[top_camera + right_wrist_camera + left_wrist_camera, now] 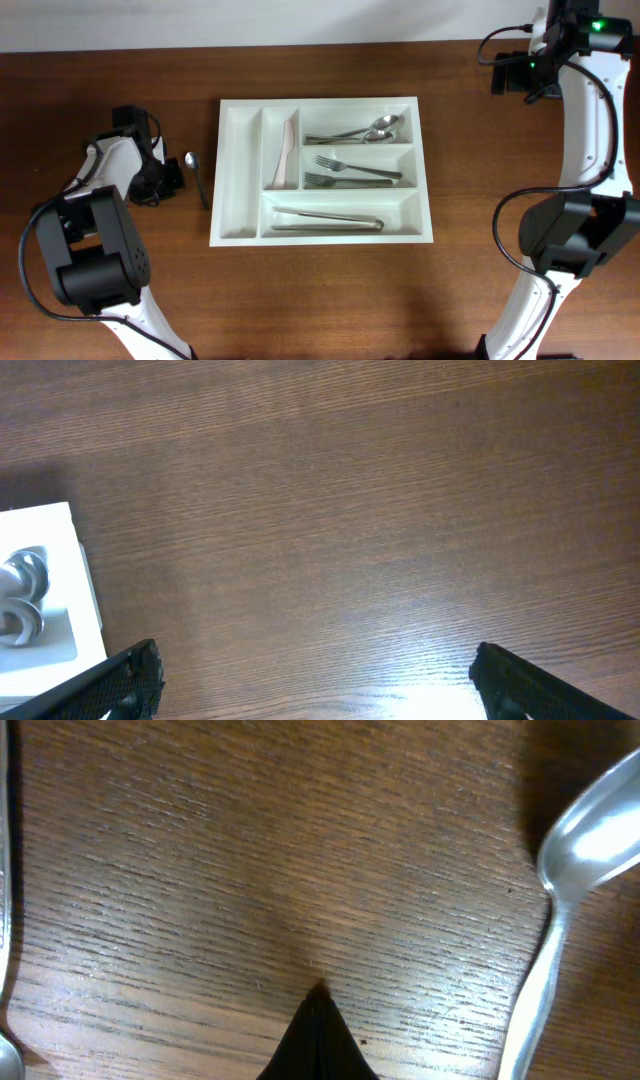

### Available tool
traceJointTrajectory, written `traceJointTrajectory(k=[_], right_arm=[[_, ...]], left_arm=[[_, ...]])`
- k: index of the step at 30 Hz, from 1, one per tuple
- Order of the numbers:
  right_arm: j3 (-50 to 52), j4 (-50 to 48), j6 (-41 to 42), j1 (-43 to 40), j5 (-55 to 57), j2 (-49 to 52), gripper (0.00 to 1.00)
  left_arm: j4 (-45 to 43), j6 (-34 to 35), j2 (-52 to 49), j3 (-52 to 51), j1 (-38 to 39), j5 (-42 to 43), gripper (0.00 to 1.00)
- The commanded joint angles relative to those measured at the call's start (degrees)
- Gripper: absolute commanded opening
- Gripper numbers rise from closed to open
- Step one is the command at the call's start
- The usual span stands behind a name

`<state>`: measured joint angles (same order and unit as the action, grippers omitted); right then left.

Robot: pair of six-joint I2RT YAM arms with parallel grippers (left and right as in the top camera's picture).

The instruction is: Pack container

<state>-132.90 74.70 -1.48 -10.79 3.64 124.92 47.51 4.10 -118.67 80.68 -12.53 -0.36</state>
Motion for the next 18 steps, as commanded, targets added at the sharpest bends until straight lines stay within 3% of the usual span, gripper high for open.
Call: traceJointTrajectory(k=[1,4,8,10,18], right_arm=[[0.2,-0.2,0.7,0.2,0.7,0.2,0.99],[0.2,-0.2,0.7,0.2,0.7,0.2,0.99],[0.2,-0.2,0.7,0.2,0.7,0.2,0.99],[0.2,-0.2,0.7,0.2,0.7,0.2,0.99],[0.2,-0.2,0.7,0.2,0.7,0.2,0.99]], left_arm=[[0.2,-0.2,-3.5,-2.4,0.0,1.0,0.02],[0.2,-0.2,-3.5,-2.4,0.0,1.0,0.06],[-0.3,-0.3,-3.5,-2.4,0.0,1.0,0.36],[-1.4,-0.4,-3.5,-2.4,0.0,1.0,0.44],[-8.1,-2.0,-3.5,-2.4,0.0,1.0,0.45]])
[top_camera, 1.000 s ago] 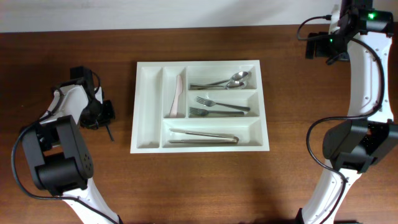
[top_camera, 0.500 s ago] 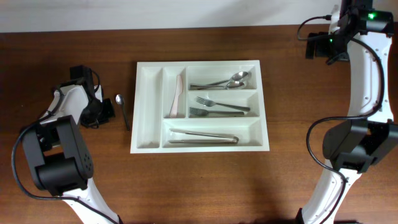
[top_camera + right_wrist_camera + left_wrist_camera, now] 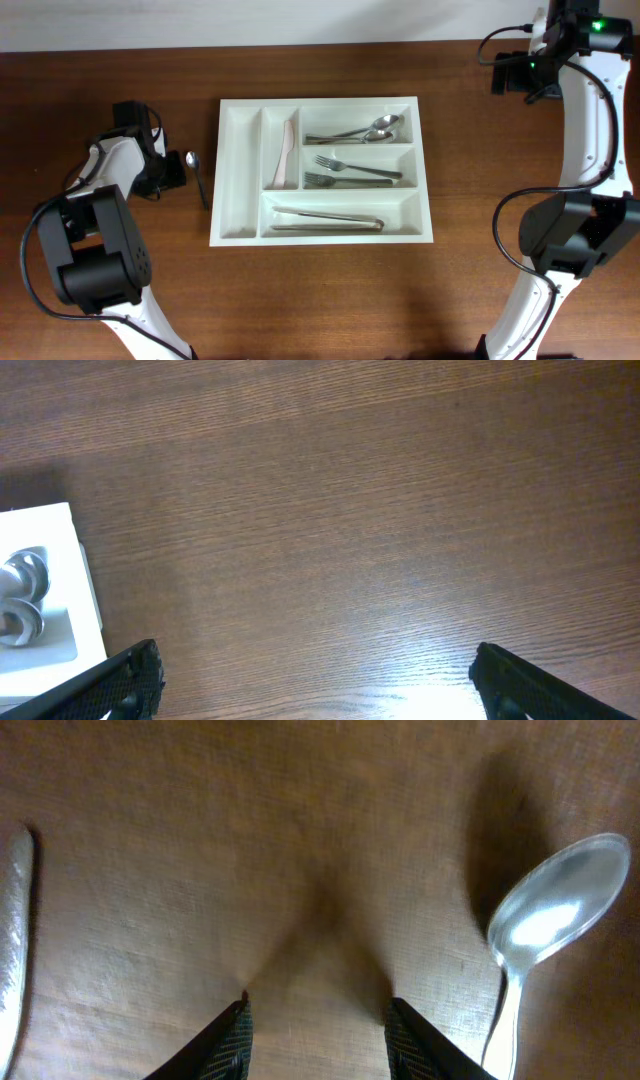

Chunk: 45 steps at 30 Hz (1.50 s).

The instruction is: Pack container

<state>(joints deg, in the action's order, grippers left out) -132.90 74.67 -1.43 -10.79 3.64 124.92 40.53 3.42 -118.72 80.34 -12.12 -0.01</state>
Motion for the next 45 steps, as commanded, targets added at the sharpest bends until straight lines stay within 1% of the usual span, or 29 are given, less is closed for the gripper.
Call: traceJointTrajectory(k=[1,7,13,14,15,20,24,30,39,45], right_arm=[[0.2,-0.1,0.7,0.2,0.7,0.2,0.99],[0.2,-0.1,0.7,0.2,0.7,0.2,0.99],[0.2,-0.1,0.7,0.2,0.7,0.2,0.99],[0.2,-0.1,0.7,0.2,0.7,0.2,0.99],[0.2,-0.1,0.7,0.2,0.7,0.2,0.99],[0.2,-0.1,0.7,0.2,0.7,0.2,0.99],[0.2,-0.1,0.7,0.2,0.7,0.2,0.99],[0.2,-0.1,0.7,0.2,0.7,0.2,0.99],[0.2,-0.1,0.7,0.2,0.7,0.2,0.99],[0.2,-0.1,0.7,0.2,0.7,0.2,0.99]], left_arm=[[-1.6,-1.3,-3.4,-2.1,-0.4,0.7,0.46],[-3.2,-1.3,-3.4,-1.3,-0.4,0.8,0.46],[-3.7,-1.3,-3.4,2.6,-0.4,3.0,0.46],[-3.7,-1.3,-3.4,3.7,-0.4,3.7,0.47],[-3.7,-1.3,-3.4,4.5,-0.4,4.3,0.51],[-3.8,-1.3,-3.4,8.9,-0.4,7.5,0.56],[-4.1,-1.3,-3.4,11.5,-0.2,8.4,0.56],[-4.5,-1.3,-3.4,11.8,0.5,8.5,0.56],[-4.5,-2.2,-3.4,11.8,4.6,9.2,0.55],[-4.3,-2.2,-3.4,11.7,6.4,7.2,0.55]])
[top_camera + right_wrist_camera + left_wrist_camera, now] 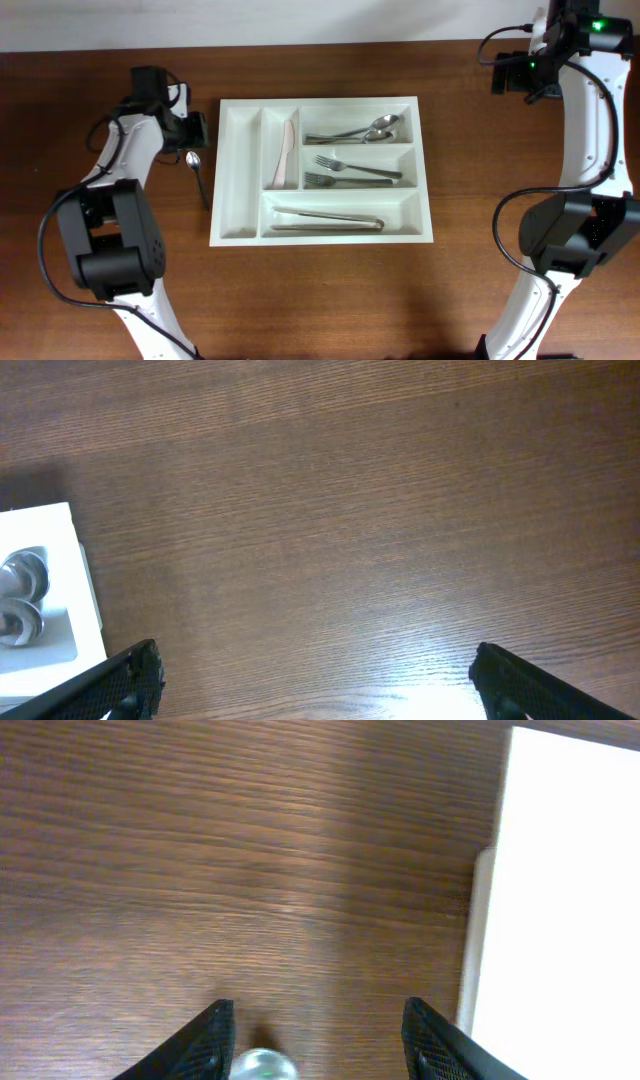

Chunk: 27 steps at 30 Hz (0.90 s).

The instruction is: Pack container

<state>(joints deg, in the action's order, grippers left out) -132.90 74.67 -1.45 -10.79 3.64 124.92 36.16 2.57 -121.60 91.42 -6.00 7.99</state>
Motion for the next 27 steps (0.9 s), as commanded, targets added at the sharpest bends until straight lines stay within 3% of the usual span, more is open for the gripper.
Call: traceJointTrajectory(k=[1,10,24,27], right_arm=[[0.2,-0.1,0.7,0.2,0.7,0.2,0.99],[0.2,-0.1,0.7,0.2,0.7,0.2,0.99],[0.2,-0.1,0.7,0.2,0.7,0.2,0.99],[0.2,-0.1,0.7,0.2,0.7,0.2,0.99]], left_arm=[[0.3,-1.3,-0.5,0.7,0.3,-1.3,0.55],[2.1,-1.4,-1.7,0.3,0.2,-6.3,0.56],[3.6,-1.4,-7.0,0.3,0.2,-6.3,0.54],[3.9,-1.4,-7.1,0.3,0.2,-6.3,0.46]])
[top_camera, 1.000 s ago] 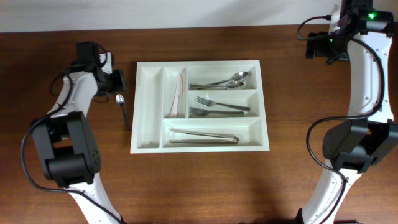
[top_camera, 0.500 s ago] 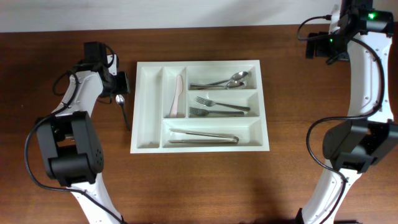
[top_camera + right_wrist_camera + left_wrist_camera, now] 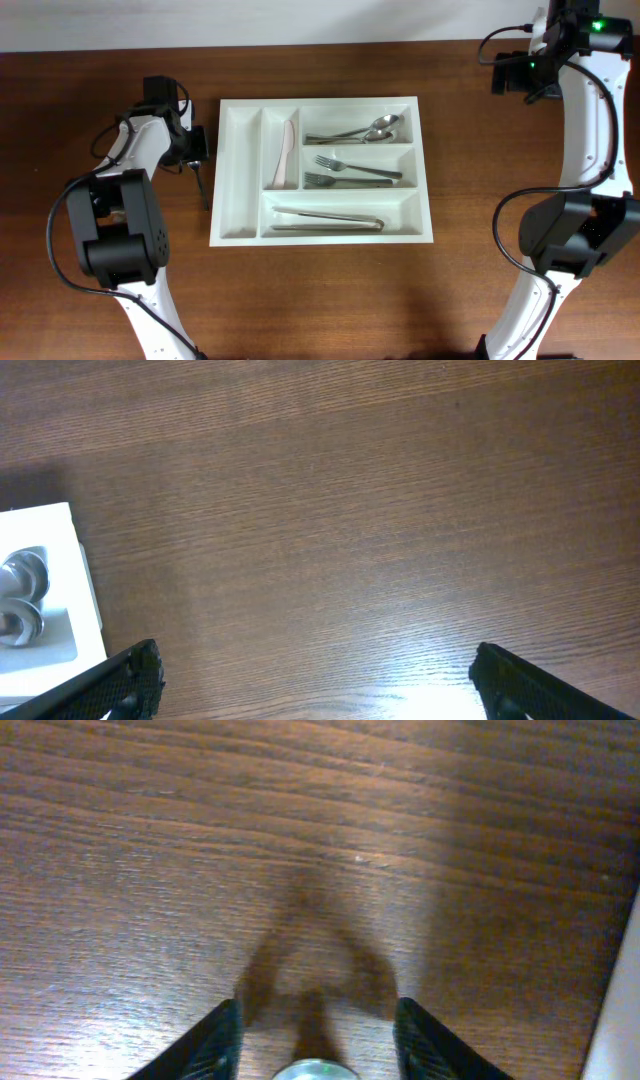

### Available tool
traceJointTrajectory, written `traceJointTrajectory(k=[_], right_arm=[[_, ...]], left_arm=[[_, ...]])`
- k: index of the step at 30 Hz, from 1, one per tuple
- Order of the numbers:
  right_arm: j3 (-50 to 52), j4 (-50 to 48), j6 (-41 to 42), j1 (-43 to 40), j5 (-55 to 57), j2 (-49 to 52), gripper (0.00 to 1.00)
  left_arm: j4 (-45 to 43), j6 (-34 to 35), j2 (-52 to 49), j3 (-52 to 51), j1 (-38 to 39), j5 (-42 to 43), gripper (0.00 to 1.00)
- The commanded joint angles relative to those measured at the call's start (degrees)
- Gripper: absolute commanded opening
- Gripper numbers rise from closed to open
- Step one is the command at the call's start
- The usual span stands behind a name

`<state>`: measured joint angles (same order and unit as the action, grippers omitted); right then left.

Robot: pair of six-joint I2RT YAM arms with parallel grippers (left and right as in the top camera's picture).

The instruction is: Pack container

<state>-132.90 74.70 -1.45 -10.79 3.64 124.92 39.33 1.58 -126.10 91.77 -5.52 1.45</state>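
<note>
A white cutlery tray (image 3: 232,165) lies mid-table holding spoons (image 3: 372,129), forks (image 3: 345,171), a knife (image 3: 287,150) and tongs (image 3: 325,220). One loose spoon (image 3: 201,181) lies on the wood just left of the tray. My left gripper (image 3: 190,150) hovers low over its bowl end, fingers open; the bowl's rim (image 3: 318,1071) shows between the fingertips (image 3: 222,1040) at the frame's bottom. My right gripper (image 3: 315,680) is open over bare wood at the far right back, nothing between its fingers.
The tray's corner with spoon bowls (image 3: 22,605) shows at the left edge of the right wrist view. The tray's leftmost long compartment (image 3: 237,170) holds nothing. Brown wooden table (image 3: 320,300) all around.
My left gripper has come down and slightly toward the spoon's bowl; the wood looks closer and the bowl sits centred between the fingers. The right arm has not moved.
My left gripper was shut low on the wood left of the loose spoon. Then it stood open there. Later it was up near the tray's top-left corner, open, and now it sits open over the spoon's bowl. The right arm stayed put.
</note>
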Motion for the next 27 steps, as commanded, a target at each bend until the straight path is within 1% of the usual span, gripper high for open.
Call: traceJointTrajectory(k=[1,13,15,20,24,25,27], right_arm=[[0.2,-0.2,0.7,0.2,0.7,0.2,0.99],[0.2,-0.2,0.7,0.2,0.7,0.2,0.99],[0.2,-0.2,0.7,0.2,0.7,0.2,0.99],[0.2,-0.2,0.7,0.2,0.7,0.2,0.99],[0.2,-0.2,0.7,0.2,0.7,0.2,0.99],[0.2,-0.2,0.7,0.2,0.7,0.2,0.99],[0.2,-0.2,0.7,0.2,0.7,0.2,0.99]], left_arm=[[1.0,-0.4,-2.6,0.0,-0.3,0.2,0.44],[2.5,-0.4,-2.6,0.0,-0.3,-1.5,0.43],[2.5,-0.4,-2.6,0.0,-0.3,-1.5,0.42],[2.8,-0.4,-2.6,0.0,-0.3,-1.5,0.33],[2.9,-0.4,-2.6,0.0,-0.3,-1.5,0.30],[2.9,-0.4,-2.6,0.0,-0.3,-1.5,0.28],[3.0,-0.4,-2.6,0.0,-0.3,-1.5,0.26]])
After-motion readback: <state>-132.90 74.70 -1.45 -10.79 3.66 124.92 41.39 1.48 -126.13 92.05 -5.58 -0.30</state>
